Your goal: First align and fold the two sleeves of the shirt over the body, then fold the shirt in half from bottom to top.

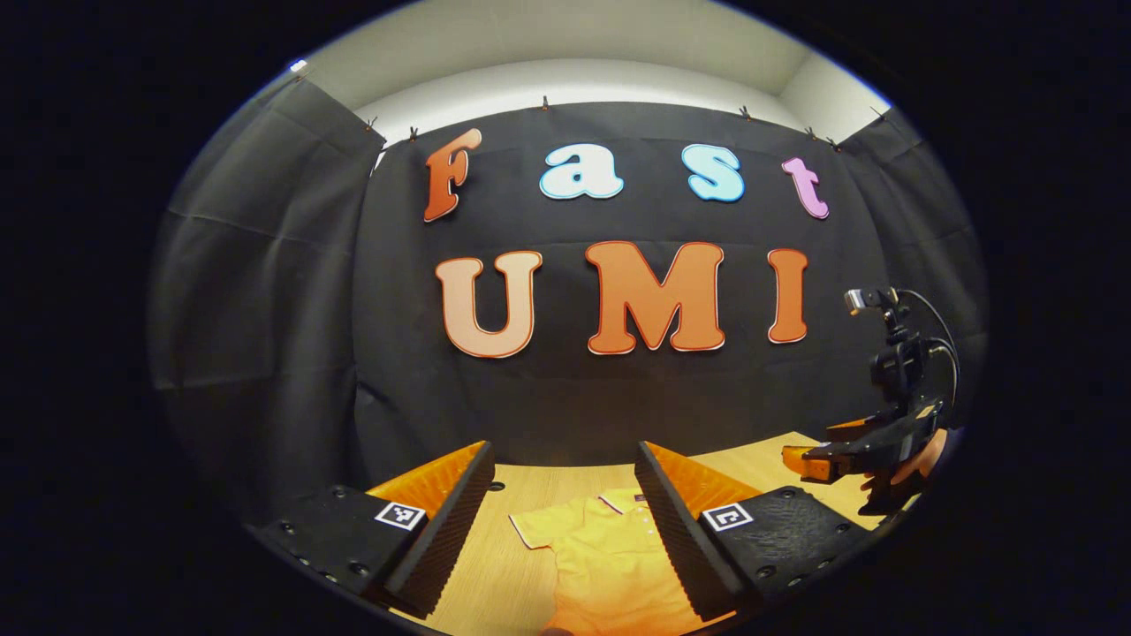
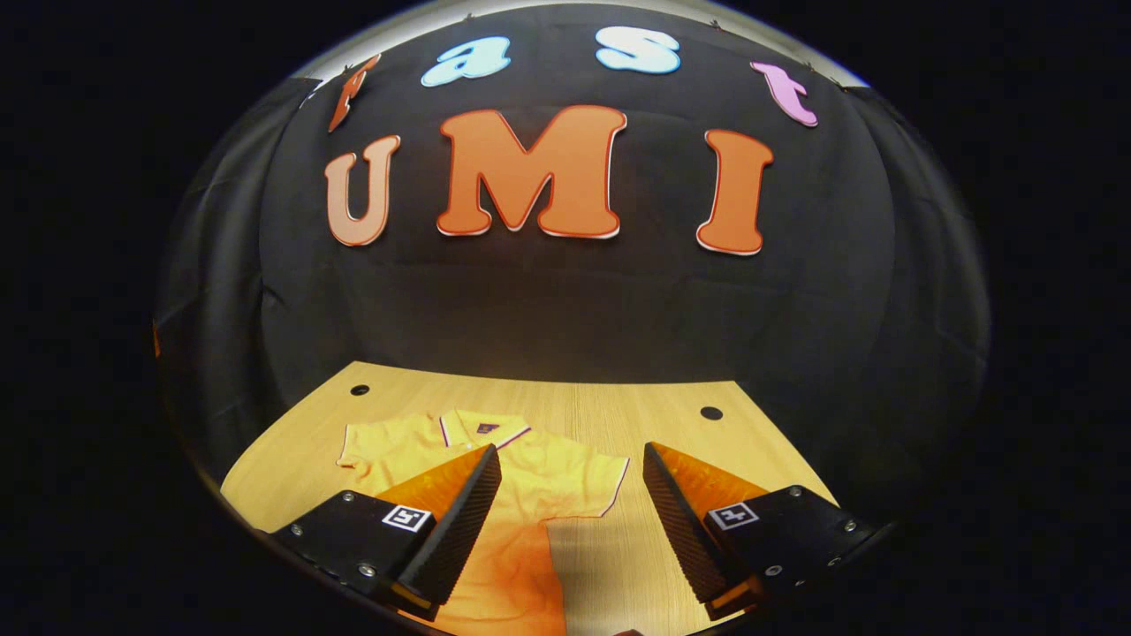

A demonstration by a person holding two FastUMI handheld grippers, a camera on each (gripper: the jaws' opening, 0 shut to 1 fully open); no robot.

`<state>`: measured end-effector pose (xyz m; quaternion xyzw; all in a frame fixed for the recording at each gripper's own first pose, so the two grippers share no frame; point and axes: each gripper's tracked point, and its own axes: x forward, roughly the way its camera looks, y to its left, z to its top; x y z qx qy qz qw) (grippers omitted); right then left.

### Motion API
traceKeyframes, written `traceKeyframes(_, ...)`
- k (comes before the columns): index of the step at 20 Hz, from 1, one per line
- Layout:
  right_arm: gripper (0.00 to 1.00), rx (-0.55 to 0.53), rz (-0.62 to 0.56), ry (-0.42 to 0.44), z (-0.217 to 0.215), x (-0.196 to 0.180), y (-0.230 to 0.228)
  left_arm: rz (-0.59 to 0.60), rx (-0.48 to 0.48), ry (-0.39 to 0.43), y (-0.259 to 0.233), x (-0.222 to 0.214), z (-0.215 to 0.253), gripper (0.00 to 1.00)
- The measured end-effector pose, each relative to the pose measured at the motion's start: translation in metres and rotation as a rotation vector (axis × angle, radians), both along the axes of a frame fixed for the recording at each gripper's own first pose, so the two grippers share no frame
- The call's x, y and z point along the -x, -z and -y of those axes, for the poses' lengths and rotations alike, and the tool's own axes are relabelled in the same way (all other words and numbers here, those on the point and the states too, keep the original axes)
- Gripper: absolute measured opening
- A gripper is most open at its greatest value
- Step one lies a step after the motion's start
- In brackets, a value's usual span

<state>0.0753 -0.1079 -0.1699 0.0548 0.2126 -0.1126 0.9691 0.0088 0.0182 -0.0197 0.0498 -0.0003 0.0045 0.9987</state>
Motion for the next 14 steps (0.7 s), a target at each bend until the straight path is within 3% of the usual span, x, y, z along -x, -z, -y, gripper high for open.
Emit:
traceKeyframes(9,0.97,-0.123,-0.282,-0.006,0.043,-0.050,0.109,-0.074,-0.021,-0.097,0.025,-0.034,0.017,0.98)
traceKeyframes(14,0.89,-0.158,-0.455,-0.040,0.057,-0.076,0.166,-0.155,-0.033,-0.154,0.048,-0.042,0.021,0.98)
